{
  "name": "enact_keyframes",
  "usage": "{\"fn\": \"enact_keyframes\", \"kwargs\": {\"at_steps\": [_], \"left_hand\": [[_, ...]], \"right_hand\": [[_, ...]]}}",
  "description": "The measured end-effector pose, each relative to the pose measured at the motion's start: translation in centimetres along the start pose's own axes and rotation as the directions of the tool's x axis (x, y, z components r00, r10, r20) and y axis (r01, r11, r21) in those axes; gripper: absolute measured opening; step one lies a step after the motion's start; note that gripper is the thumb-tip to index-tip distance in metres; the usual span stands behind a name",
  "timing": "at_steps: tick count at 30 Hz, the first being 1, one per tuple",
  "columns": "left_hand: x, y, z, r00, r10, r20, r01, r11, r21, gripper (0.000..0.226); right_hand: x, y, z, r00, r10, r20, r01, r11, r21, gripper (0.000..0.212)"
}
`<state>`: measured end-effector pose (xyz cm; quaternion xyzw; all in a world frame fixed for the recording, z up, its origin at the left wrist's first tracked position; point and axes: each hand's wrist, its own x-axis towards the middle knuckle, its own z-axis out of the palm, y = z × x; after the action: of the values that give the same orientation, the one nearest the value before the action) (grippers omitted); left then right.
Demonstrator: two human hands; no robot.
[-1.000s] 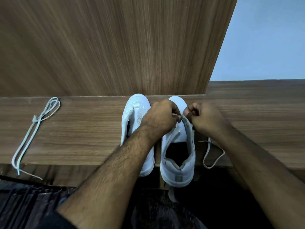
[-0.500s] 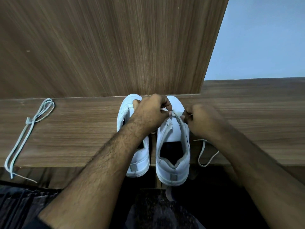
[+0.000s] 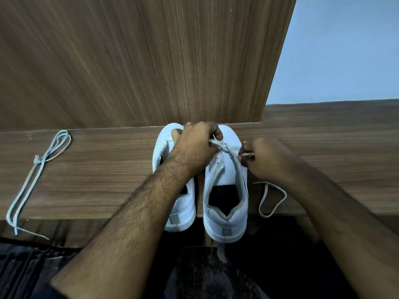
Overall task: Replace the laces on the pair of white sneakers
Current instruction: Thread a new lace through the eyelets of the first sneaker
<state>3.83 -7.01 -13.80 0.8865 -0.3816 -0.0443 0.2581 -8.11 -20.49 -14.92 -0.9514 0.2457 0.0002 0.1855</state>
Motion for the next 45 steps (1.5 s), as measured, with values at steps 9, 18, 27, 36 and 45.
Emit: {"fn": "enact_keyframes", "kwargs": {"at_steps": [9,18,27,36,45], "left_hand": [[-0.1,-0.1,0.1,1.0,0.018,-0.004,-0.018,1.0,0.004,0.027],[0.1,0.1,1.1,0.998,0.055,0.027,-0.052,0.994,-0.095,0.021],[-0.3,0.4,1.2,0.972,0.095,0.215,-0.08,0.994,-0.077,0.024],[-0.1,0.2,0.3,0.967,-0.025,0.252,-0.004,0.993,0.115,0.024],[-0.1,-0.5,0.6,0.958,0.033,0.286,-0.026,0.999,-0.028,0.037]], "right_hand": [[-0.9,-2.3,-3.2,0.983,0.022,-0.182,0.181,0.012,0.983,0.025],[0.1,-0.7,0.0,1.0,0.013,0.007,-0.013,1.0,0.025,0.019],[0.5,-0.6,0.4,0.992,0.071,-0.102,0.046,0.548,0.835,0.036],[-0.6,1.8,-0.9,0.986,-0.113,0.122,0.003,0.743,0.669,0.028],[-1.1,0.7,-0.7,0.97,-0.04,0.239,-0.005,0.983,0.184,0.05]]}}
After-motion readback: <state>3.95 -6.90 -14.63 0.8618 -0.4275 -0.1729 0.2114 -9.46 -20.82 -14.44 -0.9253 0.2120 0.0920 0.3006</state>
